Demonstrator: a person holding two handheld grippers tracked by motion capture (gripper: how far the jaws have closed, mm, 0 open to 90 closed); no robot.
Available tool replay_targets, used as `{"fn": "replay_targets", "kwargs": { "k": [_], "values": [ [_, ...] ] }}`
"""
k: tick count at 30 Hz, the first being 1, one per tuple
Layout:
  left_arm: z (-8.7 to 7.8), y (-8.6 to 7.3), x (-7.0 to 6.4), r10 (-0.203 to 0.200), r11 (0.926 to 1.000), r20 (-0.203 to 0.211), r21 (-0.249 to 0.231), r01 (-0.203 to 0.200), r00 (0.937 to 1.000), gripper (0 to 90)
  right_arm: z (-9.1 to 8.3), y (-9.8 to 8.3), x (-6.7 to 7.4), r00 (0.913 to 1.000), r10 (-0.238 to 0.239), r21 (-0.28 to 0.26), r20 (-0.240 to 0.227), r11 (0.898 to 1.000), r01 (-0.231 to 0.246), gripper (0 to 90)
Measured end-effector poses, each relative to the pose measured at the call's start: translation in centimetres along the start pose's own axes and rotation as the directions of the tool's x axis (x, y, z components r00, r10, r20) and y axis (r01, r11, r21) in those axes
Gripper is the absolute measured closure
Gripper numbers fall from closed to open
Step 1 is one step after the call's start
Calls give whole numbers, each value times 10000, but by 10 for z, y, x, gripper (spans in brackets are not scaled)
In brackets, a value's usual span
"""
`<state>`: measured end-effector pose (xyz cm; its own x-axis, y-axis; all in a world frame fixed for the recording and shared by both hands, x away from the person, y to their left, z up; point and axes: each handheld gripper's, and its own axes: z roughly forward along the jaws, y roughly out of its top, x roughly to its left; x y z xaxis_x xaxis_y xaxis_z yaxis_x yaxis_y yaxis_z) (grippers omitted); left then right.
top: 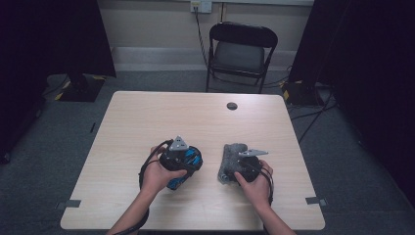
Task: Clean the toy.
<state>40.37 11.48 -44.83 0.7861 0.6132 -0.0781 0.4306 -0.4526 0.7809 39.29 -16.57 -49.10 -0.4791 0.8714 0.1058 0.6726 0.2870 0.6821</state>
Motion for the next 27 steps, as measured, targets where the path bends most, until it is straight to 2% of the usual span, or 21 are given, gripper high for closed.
{"fn": "replay_targets", "kwargs": {
  "k": [2,3,6,7,9,12,16,19,21,23,24,25,26,27],
  "values": [
    [-1,-1,2,57,10000,-80,13,-57,10000,254,2,1,1,9994,-199,7,288,9998,199,341],
    [0,-1,2,-60,10000,-27,-30,60,10000,254,3,3,1,9990,-235,64,376,9997,233,359],
    [-1,-1,2,-56,10000,-119,-48,55,9999,254,5,8,1,9983,-391,266,420,9989,380,431],
    [-1,0,2,-21,10000,-110,-14,21,9999,254,5,9,2,9982,-456,329,397,9985,443,487],
    [0,1,1,132,9999,-153,47,-131,9998,255,5,12,2,9987,-495,421,84,9979,491,630],
    [1,2,1,89,10000,-82,25,-89,9999,254,7,17,1,9977,-649,593,-176,9961,659,706],
    [3,2,2,38,10000,6,23,-38,10000,254,9,23,-6,9955,-585,826,-751,9945,647,749],
    [3,1,3,-25,10000,45,12,25,10000,254,7,29,-12,9901,-609,872,-1266,9936,723,759],
    [3,1,4,27,10000,24,44,-27,10000,254,2,36,-12,9761,-406,538,-2136,9971,533,760],
    [2,0,4,-41,10000,78,39,41,10000,254,-4,44,-8,9681,-579,331,-2439,9971,680,760],
    [2,-1,4,-66,10000,99,39,66,9999,254,-7,50,-6,9584,-698,217,-2769,9966,789,760],
    [2,-1,4,-34,10000,103,41,34,9999,254,-10,57,-2,9524,-832,59,-2932,9960,889,759],
    [2,-1,3,-36,10000,128,43,36,9999,254,-12,61,0,9501,-997,-20,-2955,9946,1037,759],
    [2,-1,2,-36,10000,149,41,36,9999,255,-13,67,2,9437,-1170,-109,-3096,9928,1195,759]
  ]
}}
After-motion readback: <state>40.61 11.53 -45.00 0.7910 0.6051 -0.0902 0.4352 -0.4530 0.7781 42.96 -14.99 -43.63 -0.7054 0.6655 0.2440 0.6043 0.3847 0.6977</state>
